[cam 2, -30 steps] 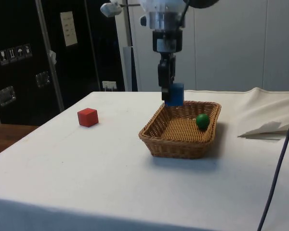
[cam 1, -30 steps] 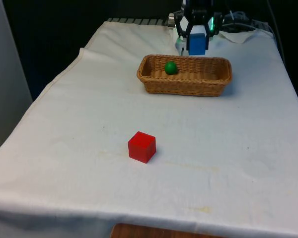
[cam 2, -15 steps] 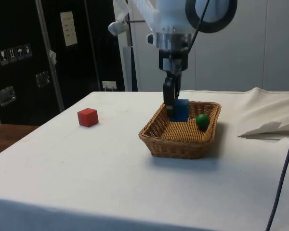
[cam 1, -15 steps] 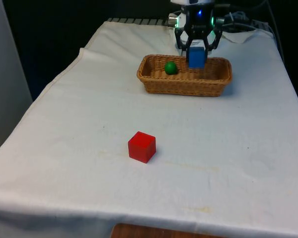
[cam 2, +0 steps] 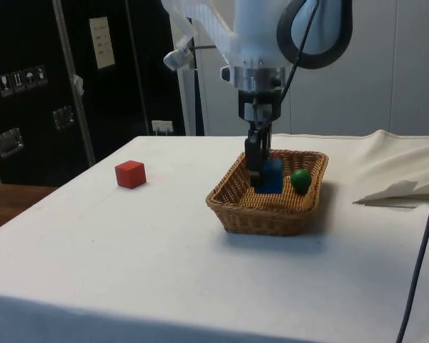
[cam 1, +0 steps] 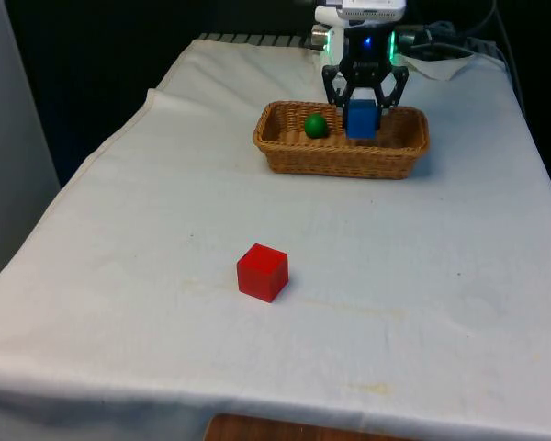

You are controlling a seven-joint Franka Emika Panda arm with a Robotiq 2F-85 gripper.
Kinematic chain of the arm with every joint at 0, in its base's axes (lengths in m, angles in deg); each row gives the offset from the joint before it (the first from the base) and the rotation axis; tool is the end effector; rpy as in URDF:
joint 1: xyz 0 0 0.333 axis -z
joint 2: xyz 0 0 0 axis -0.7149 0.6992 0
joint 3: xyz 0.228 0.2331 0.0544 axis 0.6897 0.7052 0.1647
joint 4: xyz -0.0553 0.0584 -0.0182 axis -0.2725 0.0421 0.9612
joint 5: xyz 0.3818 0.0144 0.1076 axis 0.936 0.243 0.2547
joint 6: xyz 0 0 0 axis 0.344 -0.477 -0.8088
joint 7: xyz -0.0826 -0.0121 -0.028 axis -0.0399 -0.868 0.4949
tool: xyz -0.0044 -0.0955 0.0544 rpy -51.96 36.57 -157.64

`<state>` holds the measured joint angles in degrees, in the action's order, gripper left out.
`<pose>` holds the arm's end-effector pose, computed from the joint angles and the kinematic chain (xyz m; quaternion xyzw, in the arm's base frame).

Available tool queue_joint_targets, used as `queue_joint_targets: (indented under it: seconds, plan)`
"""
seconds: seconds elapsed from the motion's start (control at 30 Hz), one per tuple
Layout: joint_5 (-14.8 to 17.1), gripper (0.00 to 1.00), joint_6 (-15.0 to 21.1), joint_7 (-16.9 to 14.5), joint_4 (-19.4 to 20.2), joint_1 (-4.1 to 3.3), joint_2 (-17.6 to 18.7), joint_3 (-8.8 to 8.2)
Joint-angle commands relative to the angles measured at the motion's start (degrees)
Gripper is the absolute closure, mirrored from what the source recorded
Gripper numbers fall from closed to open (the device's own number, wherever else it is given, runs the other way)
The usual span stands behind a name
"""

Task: Place all non-red objects into the basket.

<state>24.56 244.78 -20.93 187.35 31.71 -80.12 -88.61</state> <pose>0.4095 0.0188 0.2361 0.9985 0.0323 0.0427 0.0069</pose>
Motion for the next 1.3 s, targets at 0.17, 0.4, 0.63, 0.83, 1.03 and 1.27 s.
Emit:
queue_joint_targets:
  seconds: [0.17,0.4,0.63,0.83,1.03,1.27]
  plan:
    - [0.3,0.40,0.9,0.2,-0.1,-0.11,0.9,0.29]
    - [0.3,0.00,0.9,0.3,-0.2,-0.11,1.1,0.34]
    - [0.0,0.00,0.2,0.2,-0.3,0.00,0.9,0.23]
    - [-1.4,0.00,-2.5,2.7,-0.6,0.40,-2.1,0.06]
    - [-1.9,0.00,-5.6,4.2,-1.8,0.63,-4.1,0.29]
    - [-1.5,0.00,-8.4,5.0,-5.7,0.34,-3.2,0.69]
